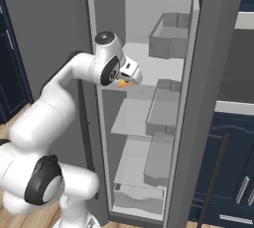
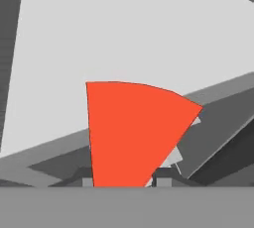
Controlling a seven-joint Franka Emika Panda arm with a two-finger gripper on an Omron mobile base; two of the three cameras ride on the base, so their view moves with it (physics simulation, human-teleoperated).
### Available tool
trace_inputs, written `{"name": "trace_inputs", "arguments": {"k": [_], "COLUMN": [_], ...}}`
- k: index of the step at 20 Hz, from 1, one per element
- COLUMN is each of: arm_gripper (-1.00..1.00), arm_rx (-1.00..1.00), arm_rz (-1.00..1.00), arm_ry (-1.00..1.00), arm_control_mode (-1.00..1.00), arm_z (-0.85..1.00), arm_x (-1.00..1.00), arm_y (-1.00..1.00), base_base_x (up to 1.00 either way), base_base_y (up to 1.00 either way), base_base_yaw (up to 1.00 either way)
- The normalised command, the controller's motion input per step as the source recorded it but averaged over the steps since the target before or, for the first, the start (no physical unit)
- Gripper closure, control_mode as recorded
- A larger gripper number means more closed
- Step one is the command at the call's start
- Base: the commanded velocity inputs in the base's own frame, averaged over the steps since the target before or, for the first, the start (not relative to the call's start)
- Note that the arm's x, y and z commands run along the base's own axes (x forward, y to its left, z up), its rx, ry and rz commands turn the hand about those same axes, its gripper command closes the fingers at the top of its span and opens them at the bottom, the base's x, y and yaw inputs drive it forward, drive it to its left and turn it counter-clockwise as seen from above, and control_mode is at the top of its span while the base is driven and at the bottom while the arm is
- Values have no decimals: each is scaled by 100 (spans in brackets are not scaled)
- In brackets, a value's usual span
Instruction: Pick the cheese from the fridge and the cheese grater from the cabinet and place them next to the salad bowl.
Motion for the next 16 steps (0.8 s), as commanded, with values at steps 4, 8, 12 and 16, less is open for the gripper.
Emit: {"name": "trace_inputs", "arguments": {"k": [4,8,12,16], "arm_gripper": [100,100,100,100], "arm_rx": [0,0,0,-1], "arm_rz": [6,7,10,12], "arm_ry": [0,-2,0,-1], "arm_control_mode": [-100,-100,-100,-100], "arm_z": [48,53,28,-35], "arm_x": [-100,-100,-100,-84], "arm_y": [18,6,16,52], "base_base_x": [0,0,0,0], "base_base_y": [0,0,0,0], "base_base_yaw": [0,0,0,0]}}
